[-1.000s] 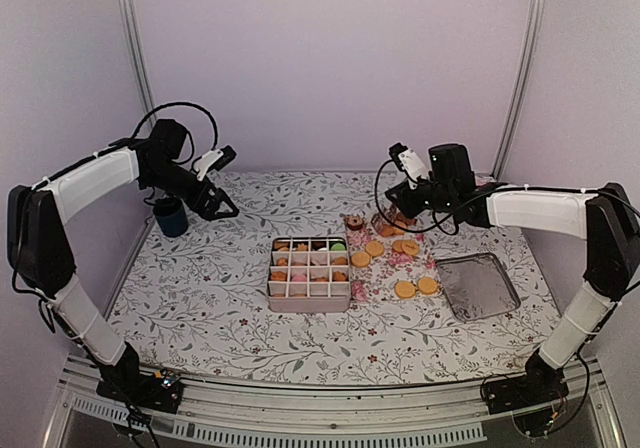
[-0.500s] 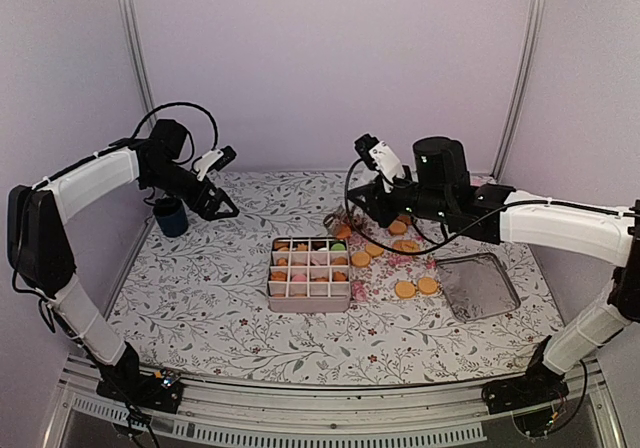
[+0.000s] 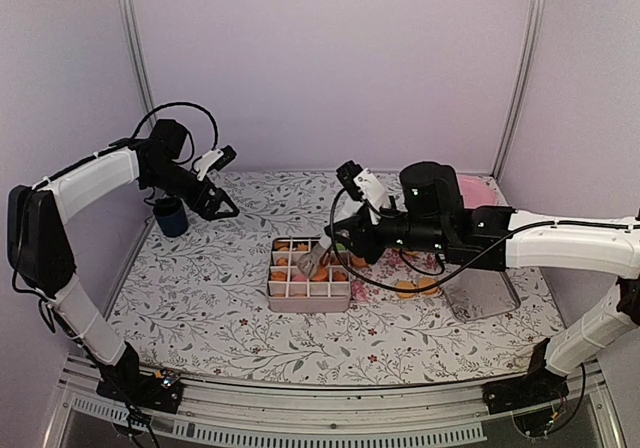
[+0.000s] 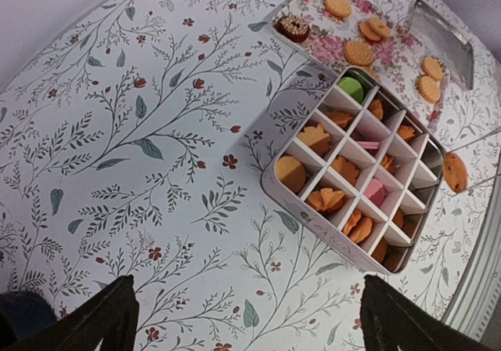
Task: Pack the cookies
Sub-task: Place the fake cookies in the empty pocket of the box.
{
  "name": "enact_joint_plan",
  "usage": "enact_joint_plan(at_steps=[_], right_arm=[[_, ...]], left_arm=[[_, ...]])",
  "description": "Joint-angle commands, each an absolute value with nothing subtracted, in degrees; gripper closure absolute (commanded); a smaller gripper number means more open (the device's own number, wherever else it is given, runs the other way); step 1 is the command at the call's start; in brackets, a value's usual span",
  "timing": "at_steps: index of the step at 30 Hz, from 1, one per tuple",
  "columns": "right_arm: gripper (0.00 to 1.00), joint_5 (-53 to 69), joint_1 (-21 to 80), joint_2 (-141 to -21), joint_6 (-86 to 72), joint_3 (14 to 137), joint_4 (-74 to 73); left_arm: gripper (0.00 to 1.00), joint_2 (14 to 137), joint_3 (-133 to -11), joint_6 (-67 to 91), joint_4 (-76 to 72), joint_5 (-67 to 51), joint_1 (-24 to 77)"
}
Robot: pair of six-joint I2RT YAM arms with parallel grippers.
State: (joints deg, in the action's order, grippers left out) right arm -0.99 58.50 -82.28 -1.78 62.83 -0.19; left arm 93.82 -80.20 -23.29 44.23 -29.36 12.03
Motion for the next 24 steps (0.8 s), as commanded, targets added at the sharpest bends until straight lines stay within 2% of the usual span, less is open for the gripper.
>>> enact_joint_plan(at_steps=[1,24], right_arm=[[0.75,-1.0,58.7,-82.1,-4.9,61.7,1.1],[0.61,0.2,58.9,-84.7,-6.3,61.0,3.1]], left_arm=[[0.01,94.3,-79.8,-22.9,43.5,-30.4,11.6],[0.01,94.2,-80.2,-23.0,43.6,-30.5,11.7]])
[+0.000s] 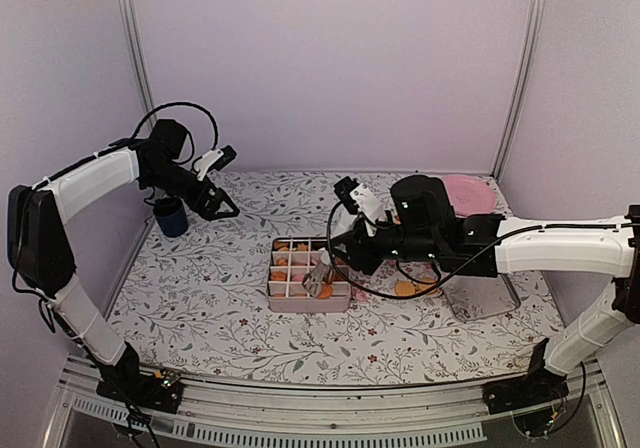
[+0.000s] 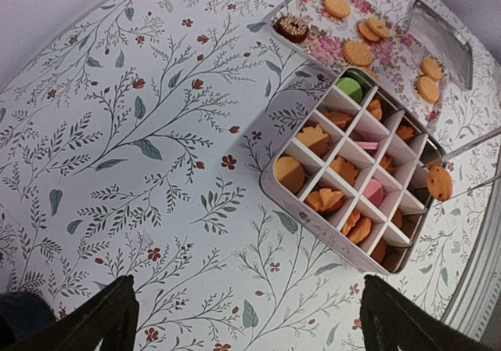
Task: Pack the cookies
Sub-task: Place the fake cookies in the empty pocket of the box, then adjust the fake cookies in the packing box.
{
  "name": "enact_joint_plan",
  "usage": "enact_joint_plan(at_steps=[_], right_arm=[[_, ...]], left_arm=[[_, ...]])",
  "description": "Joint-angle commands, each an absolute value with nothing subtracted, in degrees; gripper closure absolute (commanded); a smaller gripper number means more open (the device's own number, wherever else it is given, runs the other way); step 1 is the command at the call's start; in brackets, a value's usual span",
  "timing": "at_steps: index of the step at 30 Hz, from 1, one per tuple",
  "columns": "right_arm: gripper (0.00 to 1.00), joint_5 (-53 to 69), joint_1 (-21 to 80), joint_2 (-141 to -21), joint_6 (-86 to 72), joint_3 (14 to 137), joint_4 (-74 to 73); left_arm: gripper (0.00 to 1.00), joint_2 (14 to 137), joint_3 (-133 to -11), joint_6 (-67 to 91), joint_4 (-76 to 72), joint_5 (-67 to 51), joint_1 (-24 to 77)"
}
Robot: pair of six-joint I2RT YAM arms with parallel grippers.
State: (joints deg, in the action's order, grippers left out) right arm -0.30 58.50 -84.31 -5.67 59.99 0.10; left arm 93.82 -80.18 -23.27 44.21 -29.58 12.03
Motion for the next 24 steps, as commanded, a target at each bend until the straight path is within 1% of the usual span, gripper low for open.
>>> enact_joint_plan(at_steps=[1,16,24], right_arm=[[0.61,0.2,58.8,-84.7,-6.3,61.1,3.1],[0.6,-1.4,58.8,-84.0,-5.0,62.8,3.9],[0.62,-1.6,58.8,-81.2,-3.6,60.3,2.8]], left_arm=[[0.01,94.2,-80.2,-22.9,43.5,-30.5,11.7],[0.01,94.0,-80.5,-23.0,43.6,-30.2,11.7],[0.01,93.8,-80.4,-23.0,43.9,-30.6,11.7]])
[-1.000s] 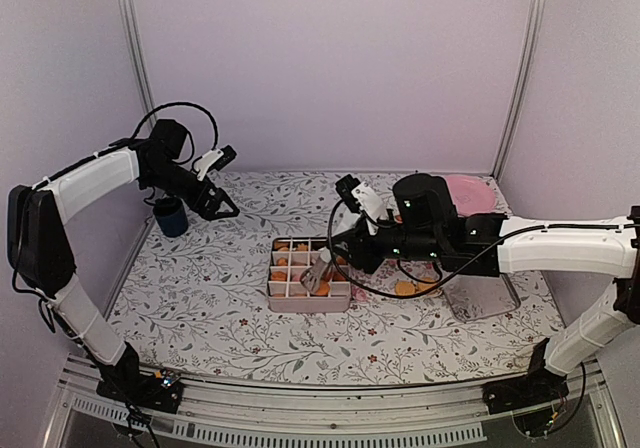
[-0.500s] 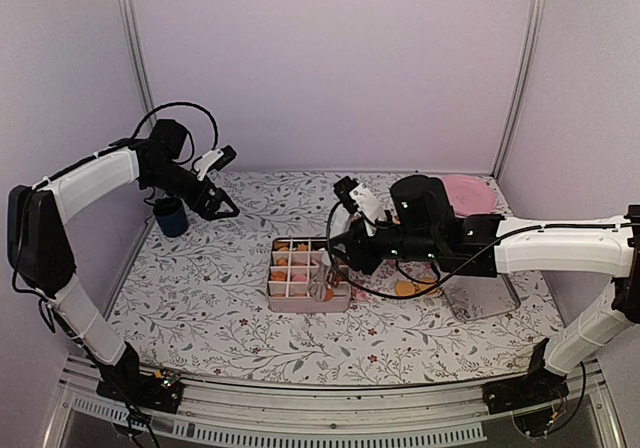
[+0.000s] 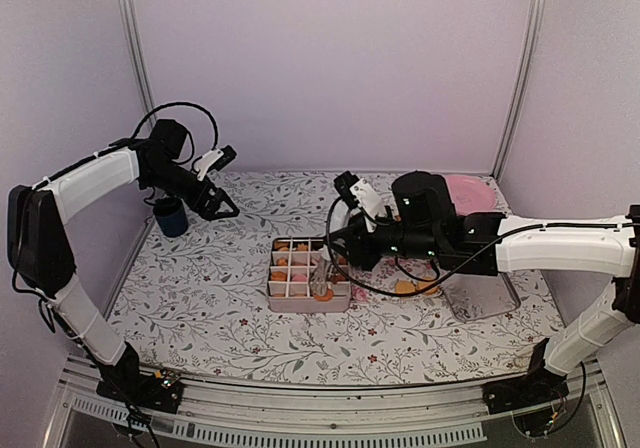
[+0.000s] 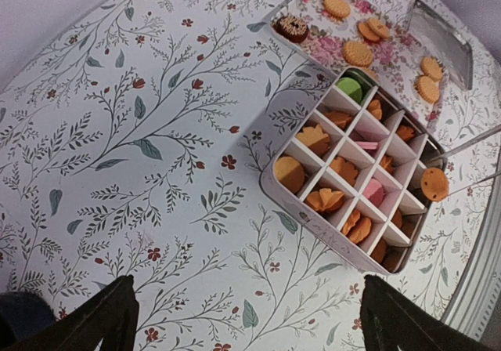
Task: Pack the cookies
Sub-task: Adjust the fake cookies in the packing box.
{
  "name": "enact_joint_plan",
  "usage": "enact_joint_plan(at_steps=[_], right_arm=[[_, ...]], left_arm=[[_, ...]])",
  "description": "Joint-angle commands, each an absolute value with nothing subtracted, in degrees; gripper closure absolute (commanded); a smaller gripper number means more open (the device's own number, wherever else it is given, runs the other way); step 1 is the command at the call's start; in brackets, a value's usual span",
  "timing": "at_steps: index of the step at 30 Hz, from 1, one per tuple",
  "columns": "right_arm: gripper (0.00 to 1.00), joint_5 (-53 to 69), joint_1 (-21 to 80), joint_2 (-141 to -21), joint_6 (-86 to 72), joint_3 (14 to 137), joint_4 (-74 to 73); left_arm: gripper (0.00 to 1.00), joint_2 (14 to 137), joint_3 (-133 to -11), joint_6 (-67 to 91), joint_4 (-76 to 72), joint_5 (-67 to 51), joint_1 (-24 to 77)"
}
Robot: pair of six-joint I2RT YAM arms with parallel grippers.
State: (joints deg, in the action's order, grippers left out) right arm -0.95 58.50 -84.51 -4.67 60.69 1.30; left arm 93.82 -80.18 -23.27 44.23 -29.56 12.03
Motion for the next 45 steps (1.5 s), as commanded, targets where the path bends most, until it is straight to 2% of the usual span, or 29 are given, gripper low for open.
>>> enact_joint_plan(at_steps=[1,8,19,45], right_arm=[[0.62,-1.7,58.9,-80.5,-3.5,59.5,2.6],[0.67,-2.8,58.9,-77.5,-3.3,57.0,0.7],[0.71,2.1,58.9,-76.4,-2.7,54.3,0.5],[0.73,2.0,59.0,-81.4,1.8,60.1,2.3]], left_arm=[[0.01,93.8,-80.4,-23.2,43.9,-30.6,11.6],[0.01,93.9,-81.0,-23.1,44.4,-30.9,11.6],[0.01,93.9,-81.4,-23.1,44.9,-31.2,11.7],[0.01,93.7,-80.9,-24.0,45.3,-31.0,11.6]])
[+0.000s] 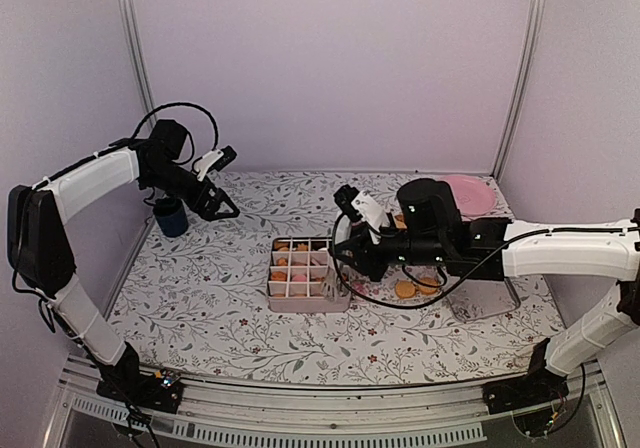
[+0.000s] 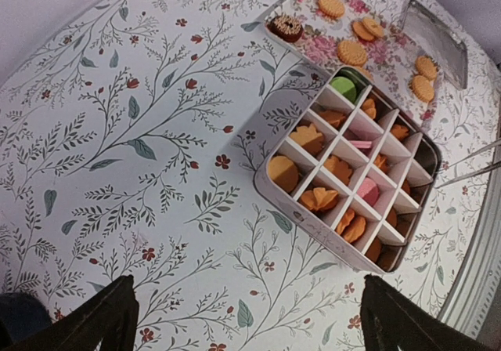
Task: Pack the cookies
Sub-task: Adjust the fake cookies in the packing box.
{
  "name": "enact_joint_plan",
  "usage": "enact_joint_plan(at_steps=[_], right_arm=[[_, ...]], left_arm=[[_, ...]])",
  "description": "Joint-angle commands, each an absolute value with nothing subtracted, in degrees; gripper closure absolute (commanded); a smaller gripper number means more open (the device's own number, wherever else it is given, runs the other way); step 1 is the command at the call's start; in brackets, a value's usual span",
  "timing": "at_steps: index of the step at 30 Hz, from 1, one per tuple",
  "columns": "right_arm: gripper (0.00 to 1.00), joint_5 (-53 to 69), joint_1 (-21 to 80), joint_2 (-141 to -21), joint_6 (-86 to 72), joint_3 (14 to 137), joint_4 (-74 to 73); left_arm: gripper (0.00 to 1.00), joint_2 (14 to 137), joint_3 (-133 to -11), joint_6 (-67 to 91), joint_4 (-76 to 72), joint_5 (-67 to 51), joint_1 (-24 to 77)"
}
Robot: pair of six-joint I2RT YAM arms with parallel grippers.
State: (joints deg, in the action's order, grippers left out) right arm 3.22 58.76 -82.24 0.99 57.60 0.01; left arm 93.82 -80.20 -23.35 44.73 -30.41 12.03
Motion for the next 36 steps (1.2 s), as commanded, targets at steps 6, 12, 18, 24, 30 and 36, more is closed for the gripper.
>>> enact_joint_plan(at_steps=[6,12,18,24,30,36], right_arm=[[0.72,-4.0,57.7,-78.2,2.9,60.1,2.1],[0.7,-6.1,48.1,-75.6,2.7,58.6,3.5],[0.69,-6.2,37.8,-78.0,3.4,57.3,7.8],[0.68,-4.7,32.6,-83.6,4.5,57.6,11.9],[0.7,-5.3,29.4,-88.4,5.0,56.6,14.5],[0.71,-6.6,28.9,-87.4,6.1,52.1,14.9]], left_arm=[[0.01,93.8,-81.1,-24.0,45.2,-31.4,11.6],[0.01,93.6,-80.9,-23.9,45.2,-31.1,11.6],[0.01,93.2,-80.4,-23.9,44.9,-30.7,11.6],[0.01,92.9,-80.2,-24.3,44.9,-29.9,11.6],[0.01,92.8,-80.3,-24.4,44.9,-29.7,11.5],[0.01,92.9,-80.3,-24.7,45.1,-29.4,11.6]])
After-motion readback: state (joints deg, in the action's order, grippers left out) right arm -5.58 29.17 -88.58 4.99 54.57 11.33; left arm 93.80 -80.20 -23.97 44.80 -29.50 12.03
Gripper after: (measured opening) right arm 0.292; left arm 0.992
